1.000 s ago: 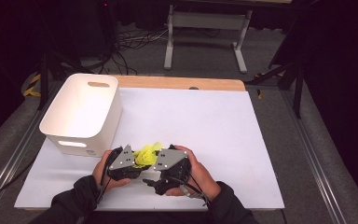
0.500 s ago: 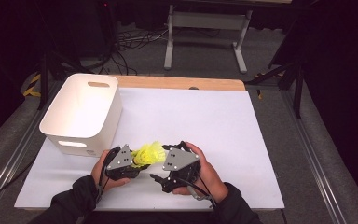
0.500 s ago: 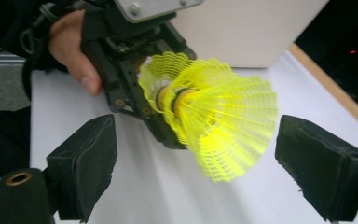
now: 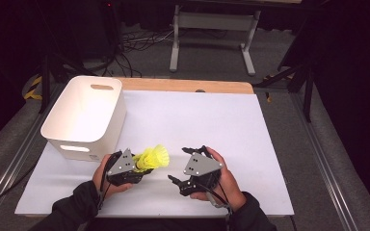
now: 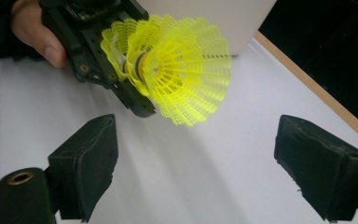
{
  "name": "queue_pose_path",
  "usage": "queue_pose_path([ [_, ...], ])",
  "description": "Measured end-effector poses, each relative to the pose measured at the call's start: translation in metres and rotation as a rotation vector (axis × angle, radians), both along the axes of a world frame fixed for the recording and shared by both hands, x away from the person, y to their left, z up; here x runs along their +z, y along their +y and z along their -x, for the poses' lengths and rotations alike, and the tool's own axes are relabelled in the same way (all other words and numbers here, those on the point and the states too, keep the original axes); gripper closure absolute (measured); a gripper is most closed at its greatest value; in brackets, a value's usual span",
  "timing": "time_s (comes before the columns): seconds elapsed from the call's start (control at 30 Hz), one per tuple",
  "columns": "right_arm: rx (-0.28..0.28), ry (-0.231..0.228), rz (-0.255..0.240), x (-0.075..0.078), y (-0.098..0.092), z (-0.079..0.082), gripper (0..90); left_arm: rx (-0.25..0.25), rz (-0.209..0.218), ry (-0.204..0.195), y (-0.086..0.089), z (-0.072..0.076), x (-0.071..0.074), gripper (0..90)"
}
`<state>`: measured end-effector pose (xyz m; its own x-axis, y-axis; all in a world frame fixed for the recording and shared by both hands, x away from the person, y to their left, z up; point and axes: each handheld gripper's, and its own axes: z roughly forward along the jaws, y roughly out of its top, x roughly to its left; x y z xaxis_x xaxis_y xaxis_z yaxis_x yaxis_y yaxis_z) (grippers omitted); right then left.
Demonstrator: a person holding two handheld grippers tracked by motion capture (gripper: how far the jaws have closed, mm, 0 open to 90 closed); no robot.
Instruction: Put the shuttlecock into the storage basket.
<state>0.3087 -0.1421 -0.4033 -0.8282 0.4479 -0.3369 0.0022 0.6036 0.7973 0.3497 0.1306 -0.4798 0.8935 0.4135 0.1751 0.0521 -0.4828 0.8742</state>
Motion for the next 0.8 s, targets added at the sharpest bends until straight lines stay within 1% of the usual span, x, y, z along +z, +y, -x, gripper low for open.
queue_pose_path([
  [0.1,-0.017,-0.010,0.001,-0.002,-0.004,0.000,14.5,0.002,0.005,-0.005,0.001,0.001,0.001,54.7],
  [0.13,-0.026,-0.008,-0.007,-0.004,-0.009,0.000,14.5,0.005,0.007,-0.005,0.002,0.001,0.001,54.7],
  [0.23,-0.055,-0.017,-0.012,-0.007,-0.016,0.000,14.5,0.005,0.009,-0.009,0.003,0.001,0.002,54.6],
  [0.4,-0.089,-0.024,-0.037,-0.014,-0.029,-0.001,14.5,0.006,0.016,-0.019,0.005,0.002,0.003,54.6],
  [0.47,-0.094,-0.024,-0.035,-0.016,-0.031,-0.001,14.4,0.008,0.016,-0.019,0.005,0.003,0.004,54.5],
  [0.53,-0.110,-0.040,-0.027,-0.020,-0.035,-0.001,14.4,0.009,0.020,-0.022,0.006,0.003,0.004,54.5],
  [0.57,-0.117,-0.044,-0.038,-0.023,-0.039,-0.002,14.4,0.011,0.024,-0.019,0.007,0.004,0.005,54.5],
  [0.67,-0.139,-0.057,-0.033,-0.028,-0.045,-0.003,14.4,0.011,0.019,-0.034,0.010,0.005,0.007,54.5],
  [0.7,-0.142,-0.056,-0.037,-0.030,-0.047,-0.003,14.4,0.015,0.029,-0.034,0.011,0.005,0.007,54.5],
  [0.73,-0.142,-0.056,-0.037,-0.030,-0.047,-0.003,14.4,0.015,0.029,-0.034,0.011,0.005,0.007,54.5],
  [0.8,-0.162,-0.056,-0.055,-0.033,-0.053,-0.003,14.2,0.017,0.032,-0.038,0.013,0.006,0.009,54.5],
])
